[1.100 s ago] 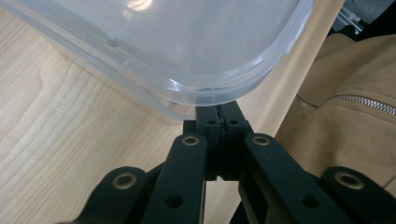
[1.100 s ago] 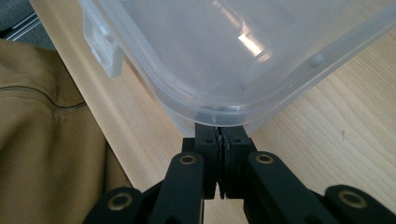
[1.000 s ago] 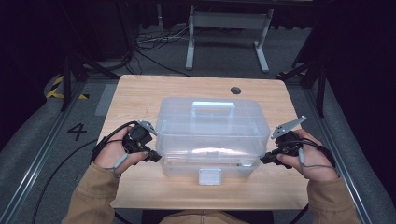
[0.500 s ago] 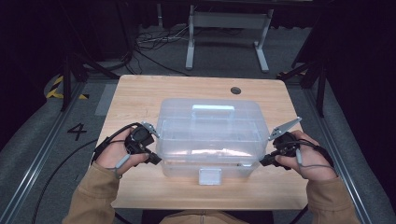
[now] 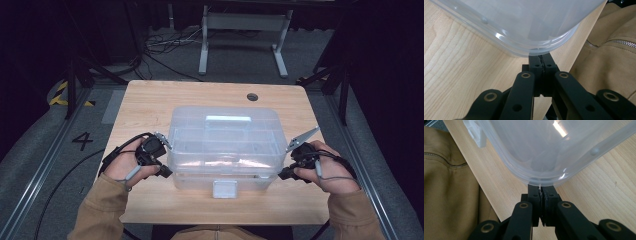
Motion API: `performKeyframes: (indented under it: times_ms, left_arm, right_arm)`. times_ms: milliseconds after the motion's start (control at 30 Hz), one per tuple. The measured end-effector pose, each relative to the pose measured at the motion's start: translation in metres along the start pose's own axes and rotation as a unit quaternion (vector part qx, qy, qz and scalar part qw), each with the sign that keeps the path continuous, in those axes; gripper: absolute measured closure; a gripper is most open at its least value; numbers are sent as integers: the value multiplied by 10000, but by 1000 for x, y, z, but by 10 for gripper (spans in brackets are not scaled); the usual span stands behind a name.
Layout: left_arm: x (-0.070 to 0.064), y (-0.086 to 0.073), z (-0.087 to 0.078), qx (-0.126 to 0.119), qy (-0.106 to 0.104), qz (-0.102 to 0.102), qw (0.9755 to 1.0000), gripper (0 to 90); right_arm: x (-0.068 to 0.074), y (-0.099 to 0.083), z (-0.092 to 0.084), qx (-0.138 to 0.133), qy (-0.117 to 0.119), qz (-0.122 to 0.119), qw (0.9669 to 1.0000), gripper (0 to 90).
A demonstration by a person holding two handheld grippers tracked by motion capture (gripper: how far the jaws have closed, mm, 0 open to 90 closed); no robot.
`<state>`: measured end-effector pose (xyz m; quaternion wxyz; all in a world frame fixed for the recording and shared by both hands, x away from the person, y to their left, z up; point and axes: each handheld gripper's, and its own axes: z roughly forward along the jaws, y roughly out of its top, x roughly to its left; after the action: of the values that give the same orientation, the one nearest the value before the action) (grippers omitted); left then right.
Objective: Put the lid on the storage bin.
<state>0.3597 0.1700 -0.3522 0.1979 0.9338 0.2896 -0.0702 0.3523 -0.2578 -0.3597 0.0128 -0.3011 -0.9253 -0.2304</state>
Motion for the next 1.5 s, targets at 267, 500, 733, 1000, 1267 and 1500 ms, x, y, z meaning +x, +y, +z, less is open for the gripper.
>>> performKeyframes:
  times_ms: [267,500,733,1000,1267,1500]
  left_arm:
    - [0,0,2,97,12,-6,10000,893]
    - [0,0,3,205,-1,23,9998,895]
    - [1,0,6,316,-59,20,9995,895]
    - [3,0,9,386,-93,22,9992,889]
    - [4,-1,10,395,-75,14,9992,876]
    - [7,-9,0,113,-15,-97,9999,856]
  right_arm:
    - [0,0,1,87,-13,-13,10000,870]
    - [0,-1,1,140,-4,-10,9999,871]
    - [0,-2,3,300,11,-8,9995,871]
    - [0,-3,3,280,82,16,9996,863]
    - [0,-4,5,323,125,16,9994,846]
    - [-3,-6,-2,198,126,19,9997,833]
